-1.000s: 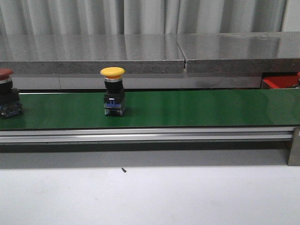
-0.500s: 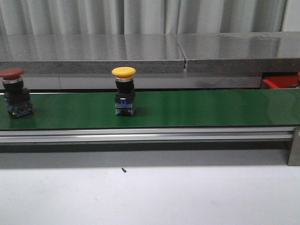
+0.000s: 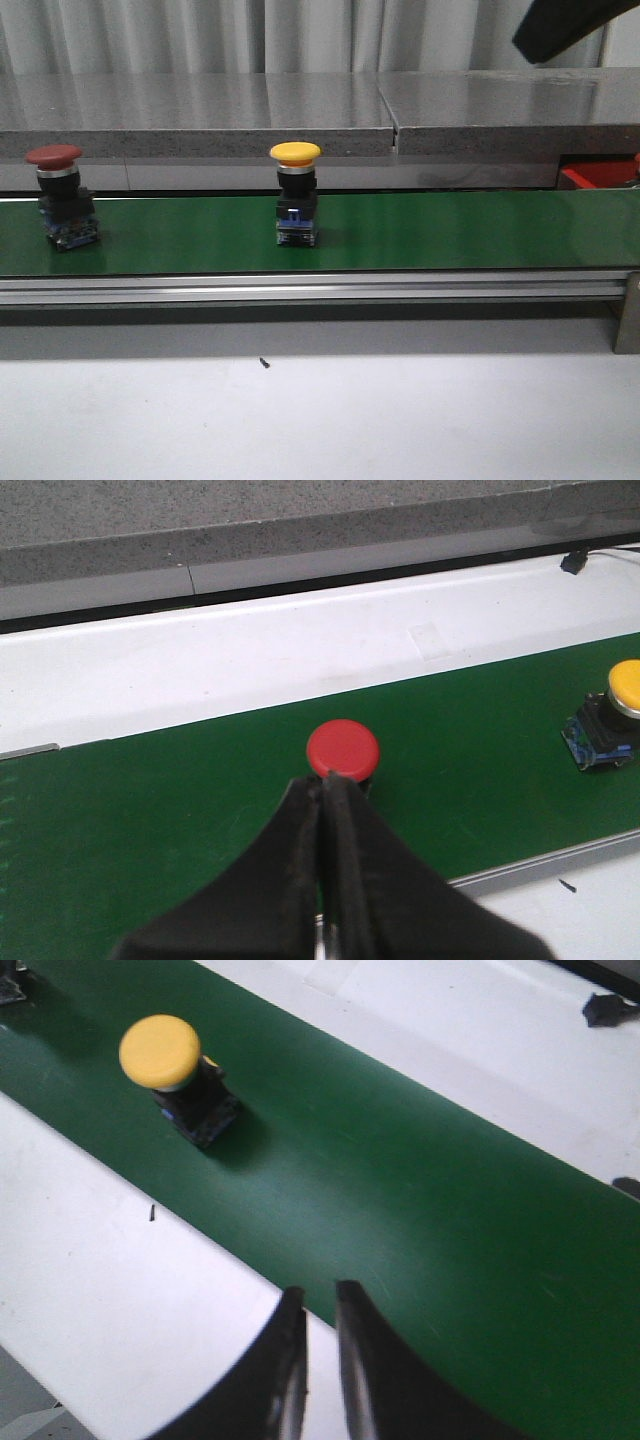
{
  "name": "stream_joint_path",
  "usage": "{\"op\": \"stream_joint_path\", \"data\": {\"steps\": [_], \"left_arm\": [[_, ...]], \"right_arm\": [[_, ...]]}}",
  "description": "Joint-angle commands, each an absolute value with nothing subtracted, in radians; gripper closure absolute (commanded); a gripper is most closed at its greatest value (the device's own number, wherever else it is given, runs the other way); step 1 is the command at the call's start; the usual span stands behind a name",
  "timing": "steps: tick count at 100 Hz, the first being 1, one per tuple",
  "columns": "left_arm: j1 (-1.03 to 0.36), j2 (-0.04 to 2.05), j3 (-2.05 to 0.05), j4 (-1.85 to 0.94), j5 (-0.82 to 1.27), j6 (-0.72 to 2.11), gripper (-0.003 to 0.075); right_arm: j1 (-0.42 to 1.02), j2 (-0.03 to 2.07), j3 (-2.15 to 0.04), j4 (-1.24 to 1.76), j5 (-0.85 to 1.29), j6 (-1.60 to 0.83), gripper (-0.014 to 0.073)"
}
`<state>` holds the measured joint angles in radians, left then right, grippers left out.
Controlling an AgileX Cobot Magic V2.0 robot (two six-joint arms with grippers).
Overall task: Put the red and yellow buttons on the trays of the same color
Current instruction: 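Lower the right gripper onto the yellow button on the belt and grasp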
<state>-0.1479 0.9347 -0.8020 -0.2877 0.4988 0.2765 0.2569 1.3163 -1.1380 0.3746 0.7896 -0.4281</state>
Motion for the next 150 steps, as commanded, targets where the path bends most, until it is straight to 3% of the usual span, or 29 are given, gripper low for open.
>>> {"op": "stream_joint_path", "data": {"steps": [1, 10, 14, 24, 60, 97, 107, 133, 150], "left_arm": [[-0.154, 0.927, -0.831, -0.305, 0.424, 0.276, 0.0739], [-0.154, 0.927, -0.831, -0.305, 0.422, 0.276, 0.0739], [-0.154, 0.927, -0.831, -0.305, 0.422, 0.276, 0.0739], [-0.154, 0.927, -0.831, -0.305, 0.422, 0.276, 0.0739], [-0.154, 0.927, -0.831, -0.304, 0.422, 0.276, 0.0739], [-0.154, 0.927, -0.831, -0.304, 0.419, 0.276, 0.0739], [-0.154, 0.927, -0.831, -0.304, 0.418, 0.276, 0.0739], [-0.154, 0.927, -0.831, -0.304, 0.418, 0.276, 0.0739], [-0.154, 0.927, -0.831, -0.304, 0.416, 0.276, 0.0739]], "right_arm": [[0.277, 1.338, -1.217, 0.397, 0.776, -0.437, 0.0224], [0.297, 1.384, -1.262, 0.397, 0.787, -0.437, 0.0018], [0.305, 1.408, -1.287, 0.397, 0.797, -0.437, -0.0029], [0.329, 1.470, -1.354, 0.396, 0.841, -0.437, 0.0009], [0.363, 1.730, -1.590, 0.393, 1.038, -0.491, 0.0009], [0.365, 1.857, -1.621, 0.396, 0.970, -0.506, 0.0013], [0.365, 1.862, -1.621, 0.403, 0.947, -0.528, 0.0090], [0.365, 1.864, -1.621, 0.403, 0.925, -0.545, 0.0544], [0.365, 1.825, -1.604, 0.409, 0.904, -0.545, 0.0595]]}}
